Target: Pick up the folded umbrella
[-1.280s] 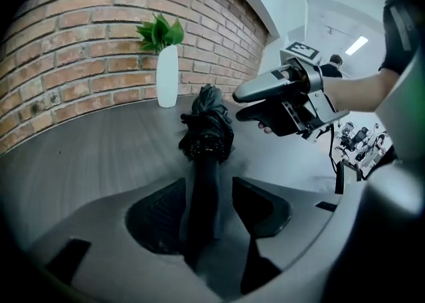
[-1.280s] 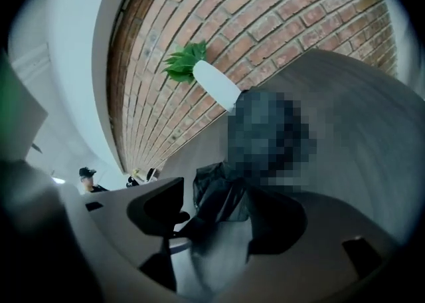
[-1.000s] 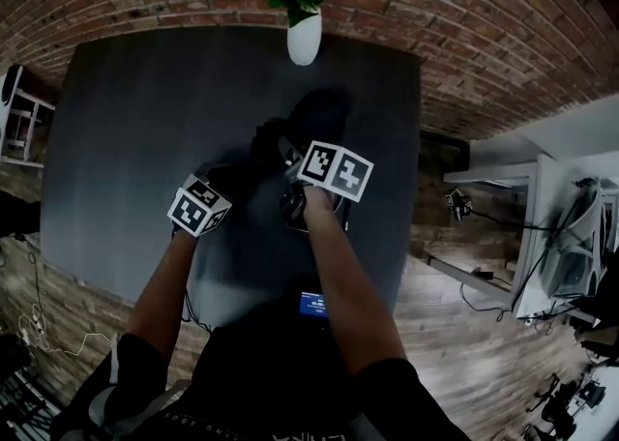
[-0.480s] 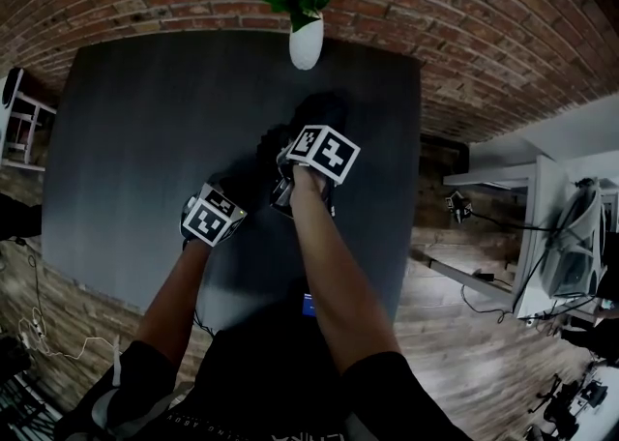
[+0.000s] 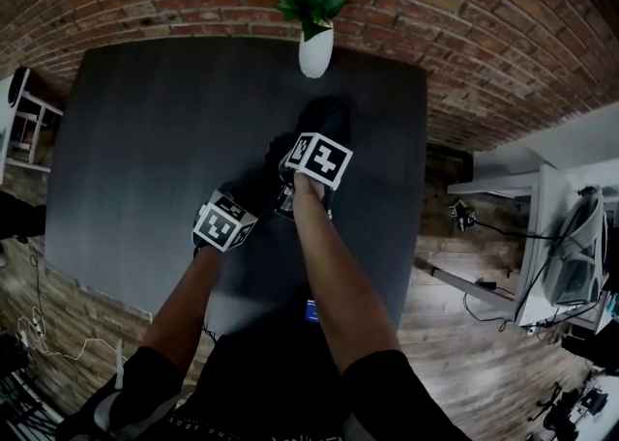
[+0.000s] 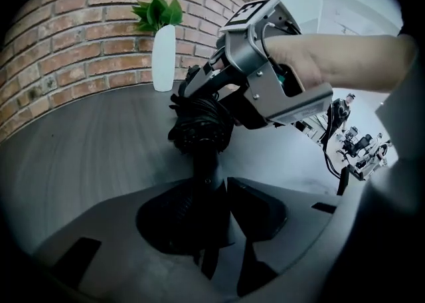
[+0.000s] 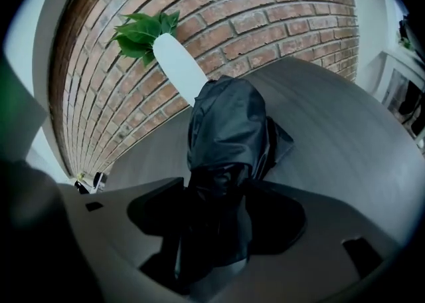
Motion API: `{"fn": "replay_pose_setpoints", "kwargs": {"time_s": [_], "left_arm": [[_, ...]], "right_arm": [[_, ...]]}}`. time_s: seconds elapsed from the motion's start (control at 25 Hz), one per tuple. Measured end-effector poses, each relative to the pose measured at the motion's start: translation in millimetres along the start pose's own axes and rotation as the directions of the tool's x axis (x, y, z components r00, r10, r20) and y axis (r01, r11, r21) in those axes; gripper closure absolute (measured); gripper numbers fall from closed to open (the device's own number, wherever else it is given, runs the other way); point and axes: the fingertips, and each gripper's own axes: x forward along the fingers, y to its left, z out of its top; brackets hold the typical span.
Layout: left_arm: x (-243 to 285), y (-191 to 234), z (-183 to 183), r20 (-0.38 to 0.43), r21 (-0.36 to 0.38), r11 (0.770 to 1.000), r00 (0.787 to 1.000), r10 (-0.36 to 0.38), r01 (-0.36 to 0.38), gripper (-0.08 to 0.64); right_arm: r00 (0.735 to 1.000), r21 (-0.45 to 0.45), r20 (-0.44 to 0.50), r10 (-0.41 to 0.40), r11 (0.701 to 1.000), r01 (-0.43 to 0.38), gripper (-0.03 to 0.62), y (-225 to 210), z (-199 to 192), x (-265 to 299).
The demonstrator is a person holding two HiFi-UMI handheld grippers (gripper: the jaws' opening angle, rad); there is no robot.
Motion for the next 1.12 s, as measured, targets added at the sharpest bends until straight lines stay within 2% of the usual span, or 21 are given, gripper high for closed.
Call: {"fn": "replay_pose_setpoints", "kwargs": {"time_s": [0.24, 0.44, 0.56, 0.92, 1.12], "left_arm": [[3.0, -5.3, -3.1, -0.017, -0.051, 0.998, 1.0, -0.024, 0.023, 0.403], [3.9, -7.5, -2.5, -0.022, -0.084, 0.996, 0.999, -0.03, 0.028, 0.403], [4.6, -6.8, -2.8, -0.034, -0.085, 0.996, 0.999, -0.022, 0.019, 0.403], [5.3, -5.7, -1.3, -0.025, -0.097, 0.995, 0.999, -0.027, 0.025, 0.402], [5.0, -5.9, -2.0, -0.027, -0.092, 0.996, 0.999, -0.017, 0.015, 0.402]], "right_arm": [[0.997, -0.09, 0.083, -0.004, 0.996, 0.012, 0.327, 9.4, 0.5, 2.9], [0.996, -0.138, 0.09, 0.002, 0.99, 0.01, 0.318, 16.3, 1.3, 6.4], [0.997, -0.137, 0.078, 0.0, 0.991, 0.01, 0.267, 16.7, 0.3, 12.8], [0.995, -0.139, 0.102, 0.019, 0.99, -0.005, 0.268, 17.0, 0.8, 22.6], [0.991, -0.101, 0.124, 0.047, 0.994, -0.034, 0.29, 16.1, 1.5, 19.0]]}}
